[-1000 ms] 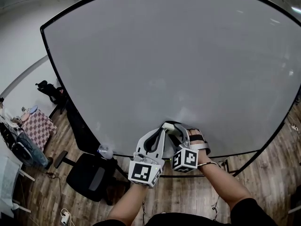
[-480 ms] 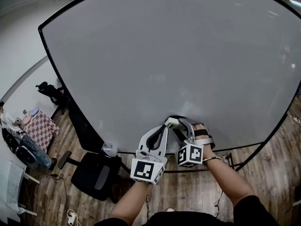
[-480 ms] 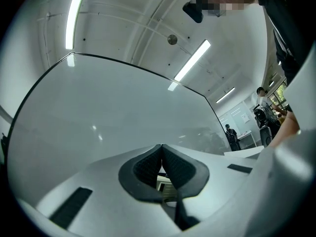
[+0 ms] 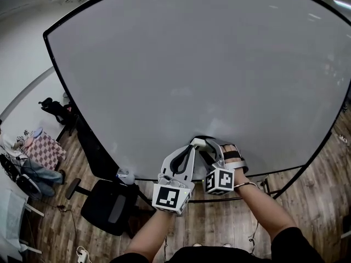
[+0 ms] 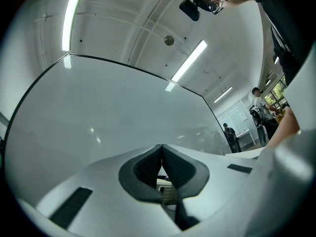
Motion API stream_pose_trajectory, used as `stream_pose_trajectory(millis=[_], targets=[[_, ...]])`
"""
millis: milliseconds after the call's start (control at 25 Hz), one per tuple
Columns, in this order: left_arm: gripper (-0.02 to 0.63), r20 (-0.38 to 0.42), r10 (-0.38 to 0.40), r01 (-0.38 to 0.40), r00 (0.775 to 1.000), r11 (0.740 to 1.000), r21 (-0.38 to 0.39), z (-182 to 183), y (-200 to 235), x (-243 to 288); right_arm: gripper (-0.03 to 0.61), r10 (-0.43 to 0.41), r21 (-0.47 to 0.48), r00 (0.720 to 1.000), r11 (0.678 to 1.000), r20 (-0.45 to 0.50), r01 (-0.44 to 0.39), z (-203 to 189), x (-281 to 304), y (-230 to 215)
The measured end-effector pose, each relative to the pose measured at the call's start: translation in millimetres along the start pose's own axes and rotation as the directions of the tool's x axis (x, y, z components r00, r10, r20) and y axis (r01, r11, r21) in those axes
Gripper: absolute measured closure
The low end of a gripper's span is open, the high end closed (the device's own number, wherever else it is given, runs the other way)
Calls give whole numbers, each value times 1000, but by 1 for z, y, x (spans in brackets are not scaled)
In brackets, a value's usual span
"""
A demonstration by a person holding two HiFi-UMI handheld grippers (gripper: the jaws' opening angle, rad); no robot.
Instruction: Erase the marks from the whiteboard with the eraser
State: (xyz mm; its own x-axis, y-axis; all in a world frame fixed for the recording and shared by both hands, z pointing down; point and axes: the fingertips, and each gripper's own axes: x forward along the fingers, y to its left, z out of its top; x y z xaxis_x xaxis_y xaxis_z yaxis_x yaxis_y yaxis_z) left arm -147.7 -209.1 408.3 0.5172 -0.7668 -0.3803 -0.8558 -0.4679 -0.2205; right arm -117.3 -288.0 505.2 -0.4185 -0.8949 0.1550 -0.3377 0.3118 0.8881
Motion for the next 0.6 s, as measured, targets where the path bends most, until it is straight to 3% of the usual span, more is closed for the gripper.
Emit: stream_pose_trajectory(millis=[360,600], targets=[[595,19,73,-74,997,997,3,17,10,9,327,65,20,997,998,42,-66,6,-13,-9],[594,15,114,-114,993,993,0,22,21,12,325,-37,107,991,994,132,23,22,-52,-75]])
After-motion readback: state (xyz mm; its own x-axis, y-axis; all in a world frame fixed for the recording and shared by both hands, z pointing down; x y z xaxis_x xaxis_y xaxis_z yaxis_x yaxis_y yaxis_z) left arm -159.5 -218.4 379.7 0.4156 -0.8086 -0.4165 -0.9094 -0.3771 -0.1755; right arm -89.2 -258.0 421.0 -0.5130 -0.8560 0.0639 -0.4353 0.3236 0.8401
